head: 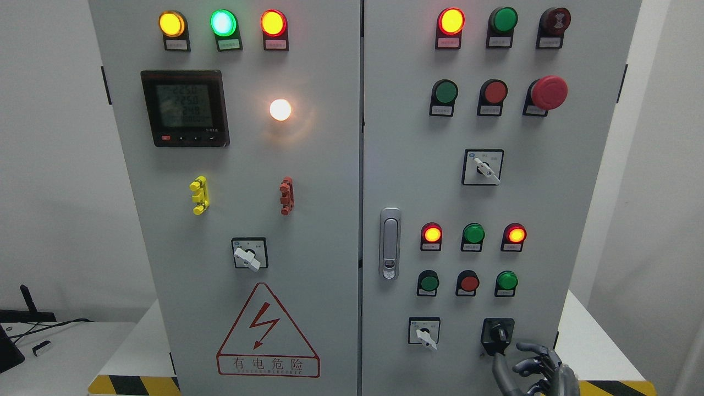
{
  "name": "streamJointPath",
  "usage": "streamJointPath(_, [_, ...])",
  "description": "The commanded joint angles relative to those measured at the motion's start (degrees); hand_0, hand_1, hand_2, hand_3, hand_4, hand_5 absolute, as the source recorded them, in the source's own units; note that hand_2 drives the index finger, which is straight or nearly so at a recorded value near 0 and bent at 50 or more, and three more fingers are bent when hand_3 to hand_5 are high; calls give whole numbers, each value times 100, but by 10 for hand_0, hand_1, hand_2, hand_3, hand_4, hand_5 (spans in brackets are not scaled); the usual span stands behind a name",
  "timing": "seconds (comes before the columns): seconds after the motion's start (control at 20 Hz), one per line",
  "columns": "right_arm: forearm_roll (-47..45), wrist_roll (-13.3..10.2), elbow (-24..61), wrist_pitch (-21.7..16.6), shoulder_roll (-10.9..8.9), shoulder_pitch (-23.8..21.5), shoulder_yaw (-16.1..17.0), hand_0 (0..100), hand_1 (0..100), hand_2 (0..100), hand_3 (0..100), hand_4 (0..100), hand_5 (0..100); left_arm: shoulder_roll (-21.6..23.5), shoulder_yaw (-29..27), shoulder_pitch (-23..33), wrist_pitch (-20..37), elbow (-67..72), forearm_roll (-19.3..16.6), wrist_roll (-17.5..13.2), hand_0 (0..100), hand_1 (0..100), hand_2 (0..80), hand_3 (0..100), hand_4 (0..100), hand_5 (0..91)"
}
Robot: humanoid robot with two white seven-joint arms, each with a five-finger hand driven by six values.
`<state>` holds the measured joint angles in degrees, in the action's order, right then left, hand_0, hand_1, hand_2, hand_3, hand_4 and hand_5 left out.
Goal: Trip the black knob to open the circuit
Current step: 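Raise the right hand up toward the black rotary knob, then close the right hand's fingers around the black rotary knob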
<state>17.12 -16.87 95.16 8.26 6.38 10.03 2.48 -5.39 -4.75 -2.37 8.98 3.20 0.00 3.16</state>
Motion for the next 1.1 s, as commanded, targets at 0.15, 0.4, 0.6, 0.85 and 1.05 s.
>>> streamJointPath(0.15, [28,-1,-50,9,74,43,-28,247,752,436,718,706,818,3,0,0,-2,-4,-176,0,120,389,0,0,0,0])
streamJointPath(0.4, [37,-1,-50,106,91,43,-37,244,763,445,719,707,821,-6,0,0,-2,5,-176,0,120,389,0,0,0,0])
streamJointPath(0.6, [37,-1,-50,114,91,43,-45,233,778,447,719,708,822,-6,0,0,-2,5,-176,0,120,389,0,0,0,0])
streamJointPath(0.85, [37,-27,-41,114,100,52,-107,244,797,442,717,706,822,3,0,0,-2,-4,-176,0,120,389,0,0,0,0])
streamJointPath(1.05, [46,-62,-41,114,118,61,-133,272,829,434,712,704,824,3,0,0,-2,-4,-176,0,120,389,0,0,0,0])
